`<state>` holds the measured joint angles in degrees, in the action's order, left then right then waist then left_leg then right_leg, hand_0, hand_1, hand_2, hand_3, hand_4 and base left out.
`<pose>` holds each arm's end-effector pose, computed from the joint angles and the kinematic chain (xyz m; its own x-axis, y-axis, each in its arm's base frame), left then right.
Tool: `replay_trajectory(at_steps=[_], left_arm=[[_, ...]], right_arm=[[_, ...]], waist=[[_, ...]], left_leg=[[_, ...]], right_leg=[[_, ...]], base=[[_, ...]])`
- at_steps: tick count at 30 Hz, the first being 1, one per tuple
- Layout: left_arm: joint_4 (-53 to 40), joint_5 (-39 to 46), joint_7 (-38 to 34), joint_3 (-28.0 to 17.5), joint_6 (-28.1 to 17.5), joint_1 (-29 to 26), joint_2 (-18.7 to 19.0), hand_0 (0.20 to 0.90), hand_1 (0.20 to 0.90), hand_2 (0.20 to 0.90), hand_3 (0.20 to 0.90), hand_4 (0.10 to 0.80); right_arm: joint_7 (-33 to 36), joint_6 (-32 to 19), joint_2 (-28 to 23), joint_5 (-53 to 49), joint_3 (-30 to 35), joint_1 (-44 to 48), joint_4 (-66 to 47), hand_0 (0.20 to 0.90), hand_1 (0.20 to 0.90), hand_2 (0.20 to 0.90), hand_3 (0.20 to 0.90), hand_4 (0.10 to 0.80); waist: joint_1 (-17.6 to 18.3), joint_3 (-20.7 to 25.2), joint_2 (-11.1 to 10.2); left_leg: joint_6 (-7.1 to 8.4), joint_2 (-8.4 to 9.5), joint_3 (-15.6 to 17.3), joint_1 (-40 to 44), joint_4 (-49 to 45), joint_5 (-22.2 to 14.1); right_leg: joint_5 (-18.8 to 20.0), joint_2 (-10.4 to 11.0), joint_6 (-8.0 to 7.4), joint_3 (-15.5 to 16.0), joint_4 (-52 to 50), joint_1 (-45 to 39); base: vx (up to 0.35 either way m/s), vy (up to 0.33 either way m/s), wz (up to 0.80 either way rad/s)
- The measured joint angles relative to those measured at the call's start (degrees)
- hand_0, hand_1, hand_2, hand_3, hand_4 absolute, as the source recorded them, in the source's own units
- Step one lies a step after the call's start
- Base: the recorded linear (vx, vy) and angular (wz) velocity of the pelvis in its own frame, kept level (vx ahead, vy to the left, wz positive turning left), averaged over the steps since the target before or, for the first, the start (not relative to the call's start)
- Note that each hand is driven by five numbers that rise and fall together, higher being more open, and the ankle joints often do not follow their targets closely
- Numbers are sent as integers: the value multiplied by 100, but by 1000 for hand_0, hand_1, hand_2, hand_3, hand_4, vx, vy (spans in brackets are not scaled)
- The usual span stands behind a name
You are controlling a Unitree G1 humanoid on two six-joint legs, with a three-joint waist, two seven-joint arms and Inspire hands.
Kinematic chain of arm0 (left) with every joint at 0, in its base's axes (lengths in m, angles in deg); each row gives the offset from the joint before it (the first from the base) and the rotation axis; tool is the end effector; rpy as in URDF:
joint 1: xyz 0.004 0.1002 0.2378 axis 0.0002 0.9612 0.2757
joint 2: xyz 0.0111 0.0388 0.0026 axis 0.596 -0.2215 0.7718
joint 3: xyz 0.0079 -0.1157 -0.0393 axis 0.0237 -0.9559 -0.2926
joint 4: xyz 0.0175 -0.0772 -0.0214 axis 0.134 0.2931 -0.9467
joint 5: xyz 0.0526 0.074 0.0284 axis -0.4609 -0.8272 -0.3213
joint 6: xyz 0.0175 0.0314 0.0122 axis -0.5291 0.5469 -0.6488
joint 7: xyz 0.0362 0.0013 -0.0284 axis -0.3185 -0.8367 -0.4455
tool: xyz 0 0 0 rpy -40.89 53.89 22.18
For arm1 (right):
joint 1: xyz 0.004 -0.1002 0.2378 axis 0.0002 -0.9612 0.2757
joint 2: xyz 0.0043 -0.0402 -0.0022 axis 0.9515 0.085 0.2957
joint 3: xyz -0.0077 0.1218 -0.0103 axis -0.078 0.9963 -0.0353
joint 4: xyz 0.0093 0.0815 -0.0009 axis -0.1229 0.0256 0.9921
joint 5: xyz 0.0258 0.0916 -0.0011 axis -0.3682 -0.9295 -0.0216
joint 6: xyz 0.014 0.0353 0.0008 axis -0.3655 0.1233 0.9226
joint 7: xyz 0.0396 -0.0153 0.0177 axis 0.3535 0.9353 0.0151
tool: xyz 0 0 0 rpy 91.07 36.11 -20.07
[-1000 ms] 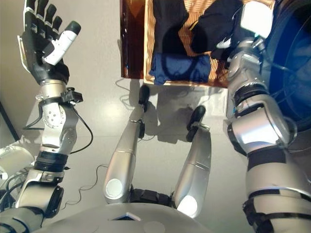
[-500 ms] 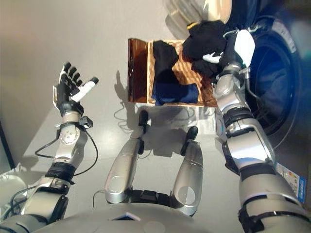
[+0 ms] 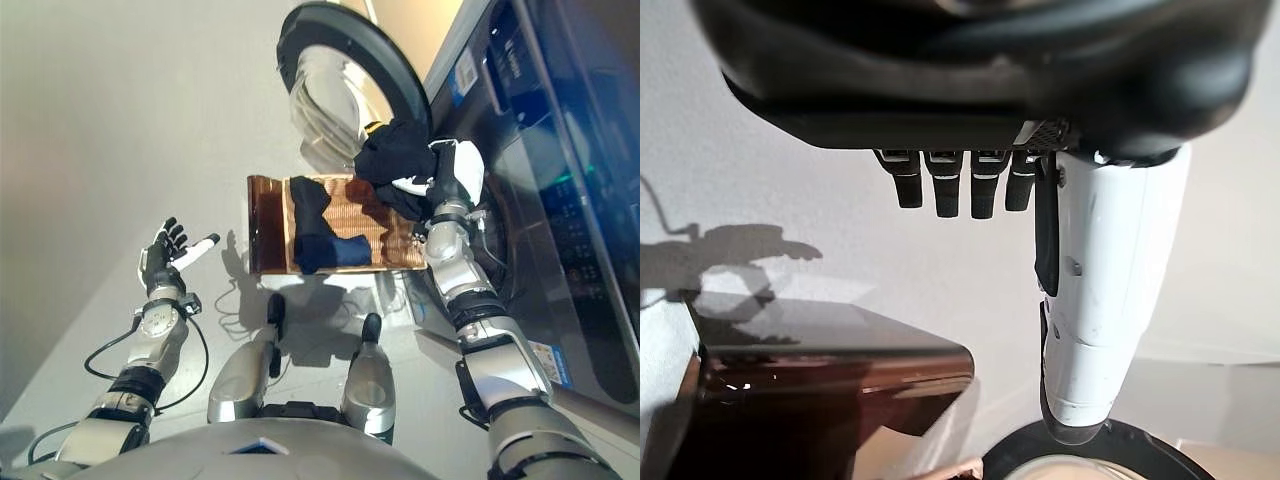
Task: Pick up the clothes and place them into the washing machine
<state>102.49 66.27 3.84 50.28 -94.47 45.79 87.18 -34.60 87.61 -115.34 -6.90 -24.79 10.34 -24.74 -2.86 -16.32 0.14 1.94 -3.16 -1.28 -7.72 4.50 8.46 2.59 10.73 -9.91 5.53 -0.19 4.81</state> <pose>0.1959 0.2167 -0.0515 0.8650 0.3927 -0.3124 -0.3942 0.9170 0.0612 0.2904 -0.2290 0.0383 0.9573 -0.2807 0.0691 0.2518 0.6924 -0.6762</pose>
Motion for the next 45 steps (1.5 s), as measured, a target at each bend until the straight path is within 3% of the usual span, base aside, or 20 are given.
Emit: replay_trajectory(at_steps=[5, 8, 15, 19, 22, 26, 31, 45], left_arm=[[-63, 151, 134, -143, -1, 71, -245, 900, 900, 900, 900, 800], [-187, 671, 463, -106, 12, 231, -418, 900, 900, 900, 900, 800], [-687, 1772, 1082, 298, 250, 302, -578, 900, 900, 900, 900, 800], [-1156, 1919, 1202, 520, 259, 293, -514, 900, 900, 900, 900, 800], [-1578, 1576, 1217, 568, 251, 277, -428, 900, 900, 900, 900, 800], [-1841, 563, 1179, 580, 209, 156, 3, 900, 900, 900, 900, 800], [-2184, 388, 1181, 671, 142, 103, 128, 900, 900, 900, 900, 800], [-2429, -82, 1216, 793, 105, -73, 163, 900, 900, 900, 900, 800]], right_arm=[[-126, -101, 56, -3, 138, -304, -525, 200, 200, 200, 200, 300], [-295, -160, 112, -17, 145, -501, -769, 200, 200, 200, 200, 300], [-696, -247, 625, -816, 137, -864, -828, 200, 200, 200, 200, 300], [-919, -264, 993, -1466, 85, -1055, -888, 200, 200, 200, 200, 300], [-1074, -358, 1110, -1964, 23, -1119, -892, 200, 200, 200, 200, 300], [-1312, -592, 1384, -3022, 16, -1173, -980, 200, 200, 200, 200, 300], [-1411, -858, 1483, -3870, 20, -1175, -1271, 200, 200, 200, 200, 300], [-1529, -994, 1648, -4393, -3, -1183, -1350, 200, 200, 200, 200, 300]], waist=[[24, 164, -6], [53, 333, -23], [95, 584, -106], [123, 700, -169], [120, 726, -179], [130, 758, -178], [148, 777, -179], [191, 924, -180]], left_leg=[[16, 9, 55, 281, 2, -83], [34, -10, 80, 452, 4, -138], [30, -24, 137, 693, 35, -192], [26, -24, 147, 729, 34, -191], [20, -8, 142, 762, 27, -188], [38, -19, 170, 919, 38, -232], [17, -10, 181, 930, 37, -220], [34, -49, 193, 1064, 38, -247]], right_leg=[[123, -20, 1, -11, 405, -482], [126, -44, 11, -45, 466, -647], [134, -49, 22, -143, 491, -844], [136, -48, 23, -159, 491, -868], [143, -33, 14, -154, 491, -909], [125, -34, 19, -171, 492, -1045], [131, -20, 14, -184, 491, -1050], [128, -21, 14, -181, 493, -1196]], base=[[83, -9, -1], [62, -6, -9], [35, -11, -7], [9, -3, -2], [24, 5, 0], [7, 3, -1], [7, 2, 0], [15, -4, 0]])
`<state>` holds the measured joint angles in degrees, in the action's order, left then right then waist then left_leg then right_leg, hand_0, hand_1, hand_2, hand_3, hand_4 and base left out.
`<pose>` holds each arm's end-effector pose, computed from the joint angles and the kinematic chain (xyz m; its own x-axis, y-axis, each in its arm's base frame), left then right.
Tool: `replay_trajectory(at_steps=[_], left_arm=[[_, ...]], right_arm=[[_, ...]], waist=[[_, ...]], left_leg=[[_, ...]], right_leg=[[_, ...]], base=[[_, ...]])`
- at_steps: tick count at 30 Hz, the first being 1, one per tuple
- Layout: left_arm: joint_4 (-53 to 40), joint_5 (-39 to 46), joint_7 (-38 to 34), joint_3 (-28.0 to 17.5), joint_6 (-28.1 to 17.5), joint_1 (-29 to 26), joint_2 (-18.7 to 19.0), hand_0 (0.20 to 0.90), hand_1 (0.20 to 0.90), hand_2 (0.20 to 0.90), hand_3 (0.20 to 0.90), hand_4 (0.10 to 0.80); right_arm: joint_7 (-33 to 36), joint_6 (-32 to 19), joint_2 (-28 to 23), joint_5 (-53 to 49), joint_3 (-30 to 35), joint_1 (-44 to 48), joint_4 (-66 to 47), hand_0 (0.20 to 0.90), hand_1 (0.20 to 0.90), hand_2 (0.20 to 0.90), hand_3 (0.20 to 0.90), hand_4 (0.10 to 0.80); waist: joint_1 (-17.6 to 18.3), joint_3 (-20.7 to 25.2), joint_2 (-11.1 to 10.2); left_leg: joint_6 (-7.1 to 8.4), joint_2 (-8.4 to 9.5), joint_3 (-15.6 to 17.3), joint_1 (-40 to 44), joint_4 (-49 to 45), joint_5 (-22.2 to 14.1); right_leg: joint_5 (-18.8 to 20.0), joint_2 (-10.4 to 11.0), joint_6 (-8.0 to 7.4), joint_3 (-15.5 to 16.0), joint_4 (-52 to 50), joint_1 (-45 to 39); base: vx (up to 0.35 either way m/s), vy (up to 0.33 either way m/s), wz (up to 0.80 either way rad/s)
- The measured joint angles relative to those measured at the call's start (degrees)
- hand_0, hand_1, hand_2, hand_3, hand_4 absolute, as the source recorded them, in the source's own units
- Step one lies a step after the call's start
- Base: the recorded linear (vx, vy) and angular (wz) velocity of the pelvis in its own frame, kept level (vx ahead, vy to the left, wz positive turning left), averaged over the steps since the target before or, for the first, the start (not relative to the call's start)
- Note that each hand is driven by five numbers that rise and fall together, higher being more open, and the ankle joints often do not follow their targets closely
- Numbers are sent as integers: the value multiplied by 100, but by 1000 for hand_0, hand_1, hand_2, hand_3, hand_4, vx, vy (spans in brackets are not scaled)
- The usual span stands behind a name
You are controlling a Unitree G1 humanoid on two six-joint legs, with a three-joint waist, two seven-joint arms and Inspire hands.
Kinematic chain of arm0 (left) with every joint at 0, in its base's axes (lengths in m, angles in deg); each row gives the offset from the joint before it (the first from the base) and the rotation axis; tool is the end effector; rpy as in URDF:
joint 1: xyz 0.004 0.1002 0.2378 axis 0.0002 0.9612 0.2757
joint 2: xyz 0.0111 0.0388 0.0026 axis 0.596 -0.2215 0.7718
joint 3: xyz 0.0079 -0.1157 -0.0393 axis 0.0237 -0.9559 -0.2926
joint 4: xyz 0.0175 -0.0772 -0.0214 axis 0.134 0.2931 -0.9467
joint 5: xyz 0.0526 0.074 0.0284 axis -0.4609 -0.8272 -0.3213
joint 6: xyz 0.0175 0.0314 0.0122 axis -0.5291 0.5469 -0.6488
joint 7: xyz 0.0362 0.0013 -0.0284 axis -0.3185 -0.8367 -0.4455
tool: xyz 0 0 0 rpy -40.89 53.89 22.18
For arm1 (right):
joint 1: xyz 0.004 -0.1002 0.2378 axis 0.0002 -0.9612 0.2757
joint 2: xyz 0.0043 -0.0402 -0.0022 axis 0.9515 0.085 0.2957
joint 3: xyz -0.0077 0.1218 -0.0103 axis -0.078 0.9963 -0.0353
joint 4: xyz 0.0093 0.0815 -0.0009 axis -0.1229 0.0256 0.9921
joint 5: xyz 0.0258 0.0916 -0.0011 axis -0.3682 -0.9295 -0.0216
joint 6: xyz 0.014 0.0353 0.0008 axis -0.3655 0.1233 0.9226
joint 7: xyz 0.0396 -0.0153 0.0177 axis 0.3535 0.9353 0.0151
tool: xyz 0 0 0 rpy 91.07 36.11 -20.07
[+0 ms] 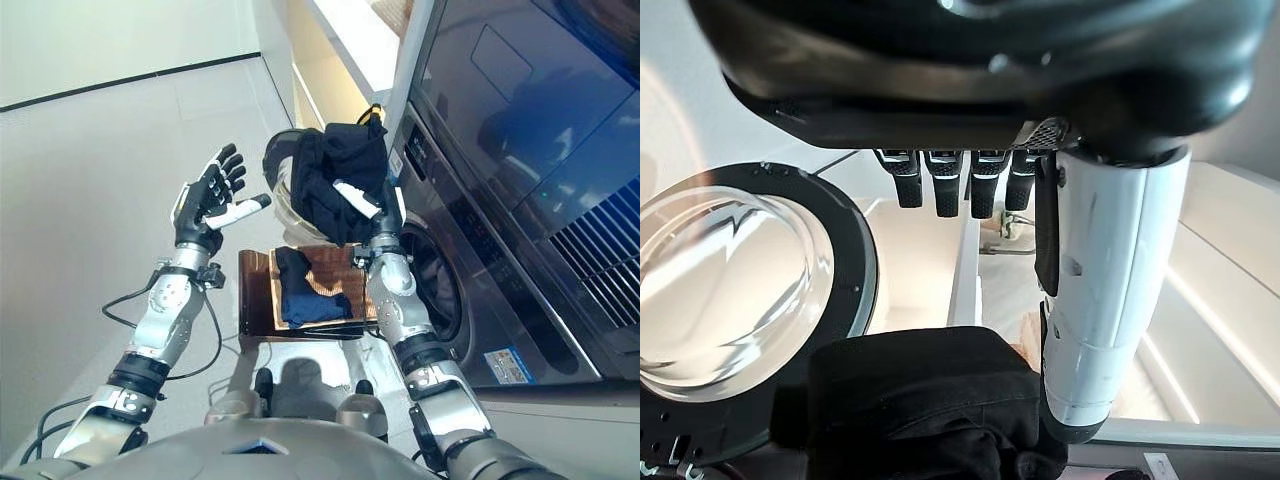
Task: Pick up the clothes and place them into the washing machine
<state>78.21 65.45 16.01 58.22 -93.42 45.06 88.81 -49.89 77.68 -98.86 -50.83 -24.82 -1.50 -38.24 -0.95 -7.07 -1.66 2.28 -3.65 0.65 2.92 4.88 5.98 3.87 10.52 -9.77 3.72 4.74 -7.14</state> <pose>0.2231 0.1777 0.0108 0.9974 -0.0628 0.0340 0.0640 0.9974 -0.0341 0.2505 -0.1436 0.0102 0.9967 0.0104 -0.0799 0.0174 0.9404 0.3397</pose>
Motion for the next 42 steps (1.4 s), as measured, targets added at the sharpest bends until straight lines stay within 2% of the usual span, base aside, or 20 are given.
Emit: replay_trajectory(at_steps=[18, 29, 32, 42], left_arm=[[0, 72, 136, 249, 11, -2, -11, 900, 900, 900, 900, 800], [27, 1216, 669, 451, 149, -21, -59, 900, 900, 900, 900, 800], [29, 1440, 797, 478, 186, -101, -48, 900, 900, 900, 900, 800], [89, 2022, 1108, 840, 279, -878, 201, 900, 900, 900, 900, 800]], right_arm=[[-34, 0, 7, -1, -5, -268, -1, 200, 200, 200, 200, 300], [-165, 19, -3, 4, -212, -283, 41, 200, 200, 200, 200, 300], [-283, 24, -87, -1, -342, -283, 42, 200, 200, 200, 200, 300], [-879, 151, -197, -698, -808, -246, 44, 200, 200, 200, 200, 300]], waist=[[-92, 124, 21], [40, 206, 16], [44, 211, 17], [37, 339, -5]], left_leg=[[4, -10, -46, -34, 0, -4], [5, -14, -2, -38, 0, -7], [5, -22, 6, -39, 0, -8], [7, -44, 27, -48, -1, -13]], right_leg=[[-18, -14, 20, 40, 0, 13], [-21, -17, 18, -9, -1, 54], [-21, -22, 18, -16, 0, 60], [-27, -44, 27, -30, -1, 82]], base=[[-4, 1, 1], [-4, 3, -1], [-4, 1, -1], [0, 0, 0]])
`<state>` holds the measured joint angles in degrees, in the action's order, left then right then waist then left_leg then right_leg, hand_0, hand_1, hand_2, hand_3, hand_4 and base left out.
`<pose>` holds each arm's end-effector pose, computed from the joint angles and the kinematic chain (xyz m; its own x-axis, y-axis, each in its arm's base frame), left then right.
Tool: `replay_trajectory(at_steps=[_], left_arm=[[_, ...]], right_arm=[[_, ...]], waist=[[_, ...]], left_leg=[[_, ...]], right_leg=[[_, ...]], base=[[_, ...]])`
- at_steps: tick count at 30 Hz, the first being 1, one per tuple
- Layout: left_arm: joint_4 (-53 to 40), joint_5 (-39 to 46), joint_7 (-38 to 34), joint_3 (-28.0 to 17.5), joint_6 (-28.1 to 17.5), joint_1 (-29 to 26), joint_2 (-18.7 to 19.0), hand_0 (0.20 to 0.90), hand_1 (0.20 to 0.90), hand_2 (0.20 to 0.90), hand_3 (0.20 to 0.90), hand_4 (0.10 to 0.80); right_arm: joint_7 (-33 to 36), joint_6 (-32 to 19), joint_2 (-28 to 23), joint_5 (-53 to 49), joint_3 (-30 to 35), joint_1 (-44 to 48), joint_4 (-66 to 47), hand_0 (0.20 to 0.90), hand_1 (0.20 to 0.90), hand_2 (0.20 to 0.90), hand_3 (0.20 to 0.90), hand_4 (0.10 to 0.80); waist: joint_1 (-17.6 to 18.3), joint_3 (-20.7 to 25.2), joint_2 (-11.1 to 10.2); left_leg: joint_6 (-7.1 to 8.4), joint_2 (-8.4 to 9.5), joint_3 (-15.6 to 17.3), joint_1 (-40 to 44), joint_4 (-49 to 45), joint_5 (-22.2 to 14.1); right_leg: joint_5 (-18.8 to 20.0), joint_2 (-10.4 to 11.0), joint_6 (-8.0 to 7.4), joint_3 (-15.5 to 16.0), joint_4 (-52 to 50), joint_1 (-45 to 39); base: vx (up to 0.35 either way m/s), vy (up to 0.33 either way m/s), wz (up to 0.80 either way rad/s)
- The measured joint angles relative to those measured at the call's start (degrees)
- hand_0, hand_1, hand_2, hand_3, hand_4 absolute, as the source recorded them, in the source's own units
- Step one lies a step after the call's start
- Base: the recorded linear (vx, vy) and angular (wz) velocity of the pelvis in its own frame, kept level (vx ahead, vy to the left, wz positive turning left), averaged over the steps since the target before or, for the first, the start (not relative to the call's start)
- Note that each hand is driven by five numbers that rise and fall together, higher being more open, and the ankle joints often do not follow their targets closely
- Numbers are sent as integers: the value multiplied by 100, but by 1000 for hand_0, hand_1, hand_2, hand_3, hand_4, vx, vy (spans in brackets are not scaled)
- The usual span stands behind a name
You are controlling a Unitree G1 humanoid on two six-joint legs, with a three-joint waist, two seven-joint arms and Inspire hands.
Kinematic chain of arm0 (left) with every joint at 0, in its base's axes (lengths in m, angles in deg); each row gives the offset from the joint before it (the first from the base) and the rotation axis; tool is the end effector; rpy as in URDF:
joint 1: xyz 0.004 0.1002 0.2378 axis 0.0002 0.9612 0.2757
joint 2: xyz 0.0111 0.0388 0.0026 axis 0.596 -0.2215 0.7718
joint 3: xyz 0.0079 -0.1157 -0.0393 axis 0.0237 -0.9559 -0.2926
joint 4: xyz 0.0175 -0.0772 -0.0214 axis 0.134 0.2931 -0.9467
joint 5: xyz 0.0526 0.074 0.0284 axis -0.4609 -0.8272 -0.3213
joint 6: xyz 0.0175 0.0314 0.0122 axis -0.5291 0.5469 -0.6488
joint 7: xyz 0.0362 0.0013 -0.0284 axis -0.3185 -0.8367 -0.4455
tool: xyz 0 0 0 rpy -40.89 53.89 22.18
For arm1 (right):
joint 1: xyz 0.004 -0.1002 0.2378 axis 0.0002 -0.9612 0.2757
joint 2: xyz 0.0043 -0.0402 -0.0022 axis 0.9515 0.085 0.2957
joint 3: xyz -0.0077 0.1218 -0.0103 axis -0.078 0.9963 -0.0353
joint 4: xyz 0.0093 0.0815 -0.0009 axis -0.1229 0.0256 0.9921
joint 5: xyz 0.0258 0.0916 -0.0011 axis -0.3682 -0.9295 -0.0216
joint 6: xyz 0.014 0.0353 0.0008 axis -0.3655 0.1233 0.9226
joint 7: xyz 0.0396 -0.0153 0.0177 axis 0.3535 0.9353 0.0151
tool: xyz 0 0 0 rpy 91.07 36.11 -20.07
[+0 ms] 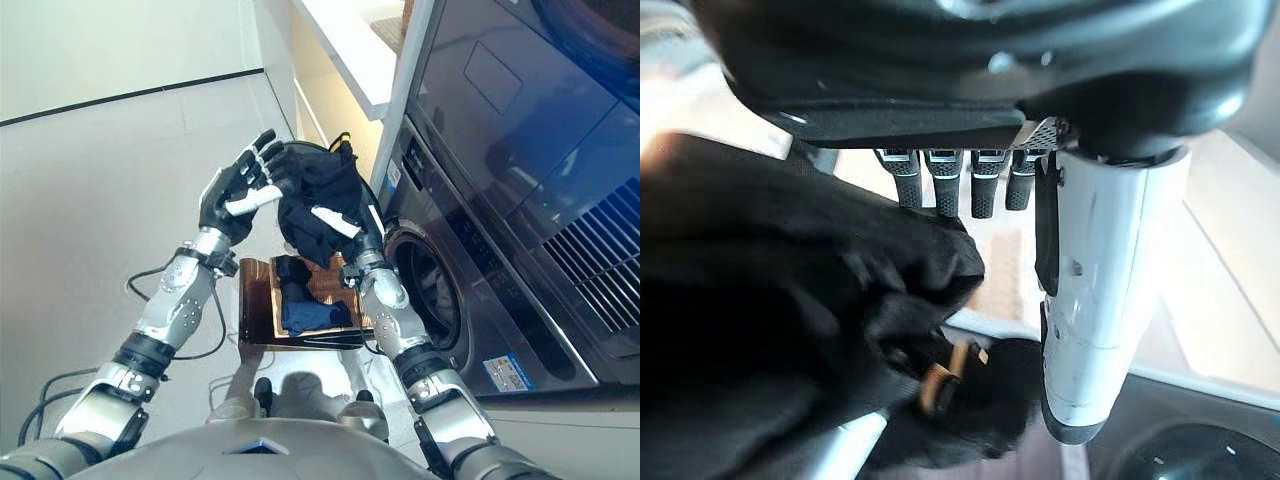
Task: Pick up the clothes and place them into the washing machine
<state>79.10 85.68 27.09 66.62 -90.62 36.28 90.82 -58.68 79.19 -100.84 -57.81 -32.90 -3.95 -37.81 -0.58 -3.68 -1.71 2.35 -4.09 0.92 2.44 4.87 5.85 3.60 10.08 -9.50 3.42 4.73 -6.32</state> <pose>0.2521 0.1565 0.0321 0.9353 -0.3438 0.0834 0.3531 0.8929 -0.2792 0.2335 -0.1346 -0.0081 0.9587 0.2451 -0.1441 -0.1698 0.9002 0.4011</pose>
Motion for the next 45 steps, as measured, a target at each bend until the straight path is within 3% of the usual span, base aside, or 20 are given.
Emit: replay_trajectory(at_steps=[20, 22, 24, 26, 45], left_arm=[[0, 253, 30, 244, 1, -117, -87, 900, 900, 900, 900, 800], [0, 251, 27, 250, 1, -118, -92, 587, 587, 587, 587, 576], [0, 251, 26, 264, 1, -117, -93, 477, 477, 477, 477, 498], [0, 251, 22, 264, 1, -118, -100, 200, 200, 200, 200, 300], [0, 235, -28, 211, -5, -307, -203, 200, 200, 200, 200, 300]], right_arm=[[-143, 4, -4, -109, -259, 81, 0, 200, 200, 200, 200, 300], [-143, 4, -11, -108, -254, 80, 0, 200, 200, 200, 200, 300], [-143, 4, -15, -108, -250, 80, 0, 200, 200, 200, 200, 300], [-143, 4, -11, -107, -251, 80, 0, 200, 200, 200, 200, 300], [-271, 4, -20, -96, -280, 79, 0, 200, 200, 200, 200, 300]], waist=[[121, 41, -30], [120, 42, -28], [120, 44, -26], [121, 48, -20], [120, 91, 52]], left_leg=[[0, -5, 66, -18, 0, 0], [-1, -3, 53, -27, -1, 1], [-1, -3, 43, -33, -1, 1], [-1, -2, 42, -35, -1, 1], [-1, -3, 41, -44, -1, 0]], right_leg=[[3, 0, 0, -82, 0, 69], [3, 0, 0, -69, 0, 69], [3, 0, 0, -56, 0, 69], [3, 1, 0, -54, 0, 69], [2, 1, 0, -49, 1, 78]], base=[[-1, 0, -2], [-4, 2, 2], [-1, 1, 2], [0, 0, 0], [0, 0, 0]])
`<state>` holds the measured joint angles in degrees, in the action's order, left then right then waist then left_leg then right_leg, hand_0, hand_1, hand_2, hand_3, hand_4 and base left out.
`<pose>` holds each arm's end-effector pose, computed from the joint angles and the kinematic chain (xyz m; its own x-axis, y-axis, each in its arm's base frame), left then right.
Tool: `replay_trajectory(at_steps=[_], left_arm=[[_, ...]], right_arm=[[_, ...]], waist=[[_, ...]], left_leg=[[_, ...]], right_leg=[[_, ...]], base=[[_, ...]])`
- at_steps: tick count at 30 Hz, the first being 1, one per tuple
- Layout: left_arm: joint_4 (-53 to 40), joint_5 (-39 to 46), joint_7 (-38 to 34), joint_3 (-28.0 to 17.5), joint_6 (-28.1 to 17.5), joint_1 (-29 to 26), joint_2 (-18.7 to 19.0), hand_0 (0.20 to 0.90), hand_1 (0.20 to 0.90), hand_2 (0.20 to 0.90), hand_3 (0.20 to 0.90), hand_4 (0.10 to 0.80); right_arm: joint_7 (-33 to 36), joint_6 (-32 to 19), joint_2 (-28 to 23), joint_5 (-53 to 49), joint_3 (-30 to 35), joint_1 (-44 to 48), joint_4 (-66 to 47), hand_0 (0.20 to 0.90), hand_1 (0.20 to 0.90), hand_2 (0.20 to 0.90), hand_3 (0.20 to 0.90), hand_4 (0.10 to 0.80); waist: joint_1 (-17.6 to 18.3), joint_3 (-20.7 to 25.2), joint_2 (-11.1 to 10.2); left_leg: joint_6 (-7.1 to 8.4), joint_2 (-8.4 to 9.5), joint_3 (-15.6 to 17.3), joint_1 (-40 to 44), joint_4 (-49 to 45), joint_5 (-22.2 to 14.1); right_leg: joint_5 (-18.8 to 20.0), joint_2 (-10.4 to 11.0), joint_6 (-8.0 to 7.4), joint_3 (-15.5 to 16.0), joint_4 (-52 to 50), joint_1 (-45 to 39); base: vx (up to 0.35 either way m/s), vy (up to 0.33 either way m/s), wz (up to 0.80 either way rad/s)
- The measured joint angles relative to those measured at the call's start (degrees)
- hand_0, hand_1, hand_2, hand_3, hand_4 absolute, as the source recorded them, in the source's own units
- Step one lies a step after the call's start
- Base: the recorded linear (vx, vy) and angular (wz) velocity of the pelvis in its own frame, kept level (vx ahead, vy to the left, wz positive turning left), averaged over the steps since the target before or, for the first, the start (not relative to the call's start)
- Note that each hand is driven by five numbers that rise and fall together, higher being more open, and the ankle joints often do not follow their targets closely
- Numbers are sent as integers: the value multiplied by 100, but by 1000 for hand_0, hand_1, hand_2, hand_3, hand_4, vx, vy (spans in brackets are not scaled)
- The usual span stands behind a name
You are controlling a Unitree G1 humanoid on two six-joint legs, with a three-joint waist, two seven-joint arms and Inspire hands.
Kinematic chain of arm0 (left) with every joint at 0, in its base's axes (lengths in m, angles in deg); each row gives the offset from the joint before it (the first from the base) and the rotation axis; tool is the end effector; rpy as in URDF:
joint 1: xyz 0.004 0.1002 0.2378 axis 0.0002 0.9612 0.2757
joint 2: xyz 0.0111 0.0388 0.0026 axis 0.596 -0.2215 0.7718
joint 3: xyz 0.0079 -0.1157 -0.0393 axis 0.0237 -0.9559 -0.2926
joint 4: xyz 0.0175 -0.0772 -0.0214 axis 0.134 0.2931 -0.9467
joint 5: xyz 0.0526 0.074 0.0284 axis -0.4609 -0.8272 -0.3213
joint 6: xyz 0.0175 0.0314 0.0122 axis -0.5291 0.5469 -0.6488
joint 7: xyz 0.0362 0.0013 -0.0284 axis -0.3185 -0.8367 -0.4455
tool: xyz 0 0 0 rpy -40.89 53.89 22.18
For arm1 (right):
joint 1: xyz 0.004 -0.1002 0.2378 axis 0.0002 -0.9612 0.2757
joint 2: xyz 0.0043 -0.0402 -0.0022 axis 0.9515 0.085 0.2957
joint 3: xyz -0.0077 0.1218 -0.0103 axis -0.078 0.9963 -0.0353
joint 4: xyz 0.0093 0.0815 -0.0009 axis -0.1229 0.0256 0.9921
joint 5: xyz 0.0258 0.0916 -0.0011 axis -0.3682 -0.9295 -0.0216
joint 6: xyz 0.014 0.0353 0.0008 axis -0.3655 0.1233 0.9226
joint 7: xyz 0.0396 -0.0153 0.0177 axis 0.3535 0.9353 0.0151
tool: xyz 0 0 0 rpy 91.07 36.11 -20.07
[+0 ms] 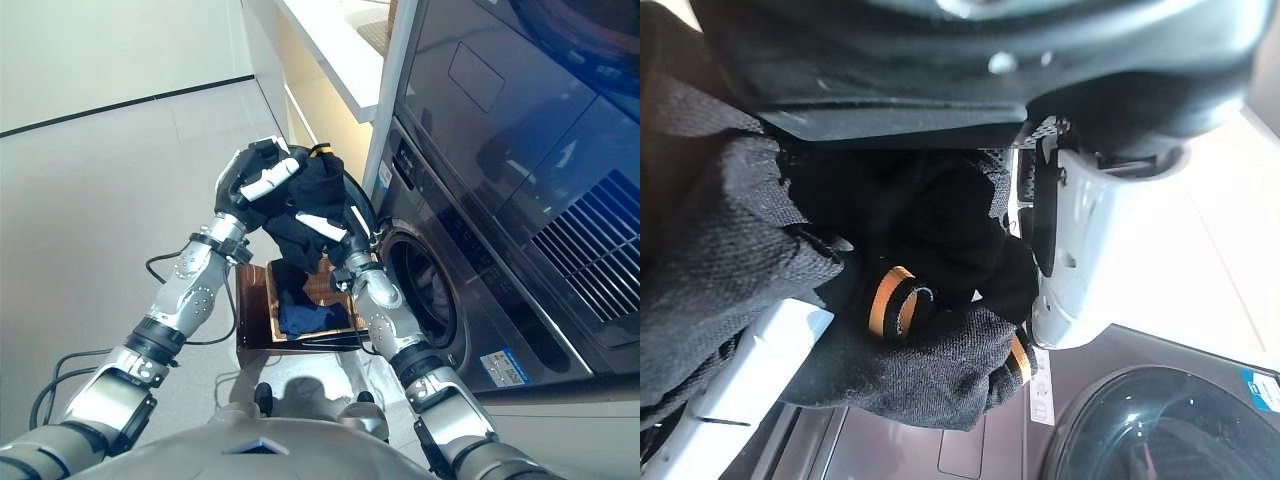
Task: Pick up the clothes and place them into the washing machine
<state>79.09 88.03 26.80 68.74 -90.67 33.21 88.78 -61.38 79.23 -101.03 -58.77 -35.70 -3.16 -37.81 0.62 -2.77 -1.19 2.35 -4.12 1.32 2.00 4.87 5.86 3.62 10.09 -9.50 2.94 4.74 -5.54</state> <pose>0.2606 0.1378 0.0414 0.9149 -0.3831 0.1273 0.4034 0.8560 -0.3233 0.2338 -0.1273 -0.0076 0.9356 0.3292 -0.1275 -0.2531 0.8773 0.4077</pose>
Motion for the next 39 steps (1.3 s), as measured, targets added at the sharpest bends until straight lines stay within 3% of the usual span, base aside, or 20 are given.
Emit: replay_trajectory(at_steps=[14, 15, 16, 39], left_arm=[[0, -270, -164, -30, -7, 0, -26, 200, 200, 200, 200, 300], [0, -318, -199, -34, -7, 0, -35, 200, 200, 200, 200, 300], [0, -348, -215, -42, -7, 0, -43, 200, 200, 200, 200, 300], [7, -876, -739, -64, -5, 23, -28, 200, 200, 200, 200, 300]], right_arm=[[25, 0, 2, 0, 7, -1, 0, 200, 200, 200, 200, 300], [35, 0, 8, 0, 20, -2, 0, 510, 510, 510, 510, 522], [39, 0, 10, 0, 26, -2, 0, 900, 900, 900, 900, 800], [802, -10, 38, 325, 595, -23, 335, 900, 900, 900, 900, 800]], waist=[[-3, 0, 0], [-4, 0, 0], [-4, 0, 0], [3, 3, 6]], left_leg=[[0, -1, -3, -7, 1, 0], [0, -1, -5, -9, 1, -1], [0, -1, -5, -10, 1, -1], [0, -1, -4, -15, 1, -1]], right_leg=[[-1, 0, 0, 3, 0, 4], [-1, 0, 0, 3, 0, 5], [-1, 0, 0, 4, 1, 6], [-1, 1, 1, 7, 1, 13]], base=[[0, 0, 0], [0, 0, 0], [0, 0, 0], [0, 0, 0]])
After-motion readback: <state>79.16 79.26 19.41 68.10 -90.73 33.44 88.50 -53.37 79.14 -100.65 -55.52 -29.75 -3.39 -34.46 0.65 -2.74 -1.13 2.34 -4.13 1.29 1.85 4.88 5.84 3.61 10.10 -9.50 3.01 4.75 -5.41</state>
